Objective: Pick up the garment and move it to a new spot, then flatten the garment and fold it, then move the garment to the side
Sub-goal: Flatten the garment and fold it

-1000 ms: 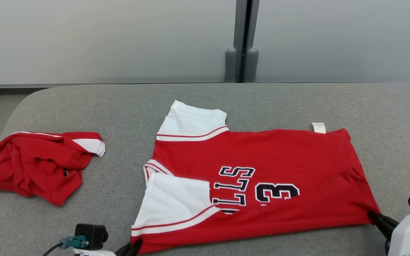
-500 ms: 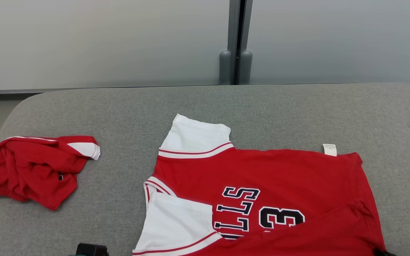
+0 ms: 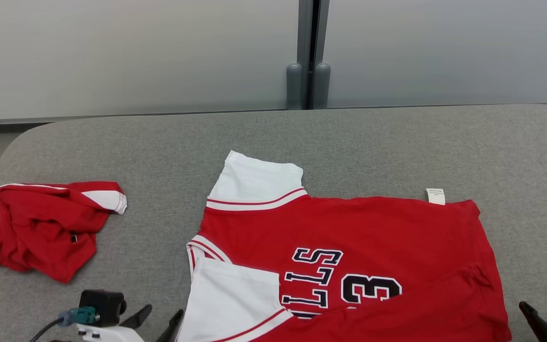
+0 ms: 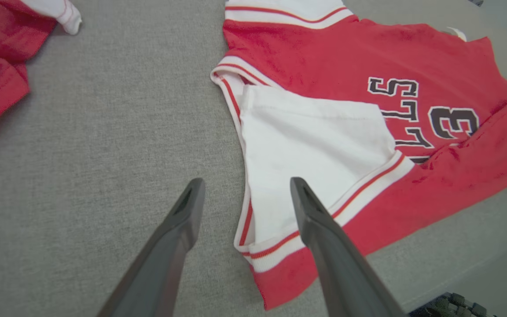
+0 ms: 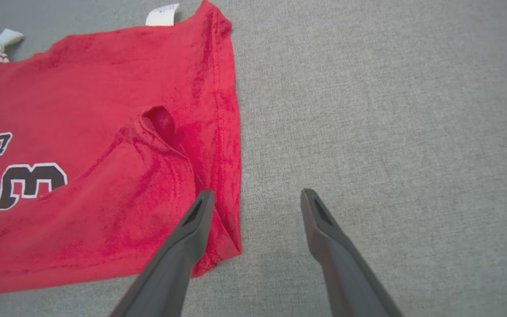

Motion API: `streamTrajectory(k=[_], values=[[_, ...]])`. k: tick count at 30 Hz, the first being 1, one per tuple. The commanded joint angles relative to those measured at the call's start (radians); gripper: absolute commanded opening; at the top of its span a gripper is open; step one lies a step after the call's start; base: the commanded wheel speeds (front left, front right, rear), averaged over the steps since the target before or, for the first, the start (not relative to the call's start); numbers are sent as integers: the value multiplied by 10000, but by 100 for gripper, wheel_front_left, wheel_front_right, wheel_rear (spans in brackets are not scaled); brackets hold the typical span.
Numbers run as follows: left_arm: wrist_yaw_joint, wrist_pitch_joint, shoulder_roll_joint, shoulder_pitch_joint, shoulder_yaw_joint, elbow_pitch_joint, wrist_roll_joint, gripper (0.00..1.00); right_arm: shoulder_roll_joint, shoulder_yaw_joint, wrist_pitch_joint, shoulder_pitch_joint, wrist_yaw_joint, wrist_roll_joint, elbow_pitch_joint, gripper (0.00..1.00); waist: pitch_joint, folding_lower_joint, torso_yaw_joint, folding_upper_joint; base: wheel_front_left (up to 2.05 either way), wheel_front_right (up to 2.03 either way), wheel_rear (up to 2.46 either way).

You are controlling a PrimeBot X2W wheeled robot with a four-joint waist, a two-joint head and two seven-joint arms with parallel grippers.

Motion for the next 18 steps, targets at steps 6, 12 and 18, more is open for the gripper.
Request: streamTrajectory(k=[6, 12, 18], values=[[-208, 378, 243, -1436, 282, -256, 518, 100, 236, -623, -331, -884, 3, -584, -569, 100, 350, 0, -160, 0, 0, 0, 0], [-1189, 1275, 49, -3177, 413, 638, 570, 100, 476, -322, -393, -2448, 3, -457, -49, 100, 904, 0, -393, 0, 0, 0, 0], [-2348, 2574, -749, -5187, 414, 2064, 312, 100, 458, 72, -192, -4175, 3, -462, 1097, 100, 1630, 0, -531, 0, 0, 0, 0]])
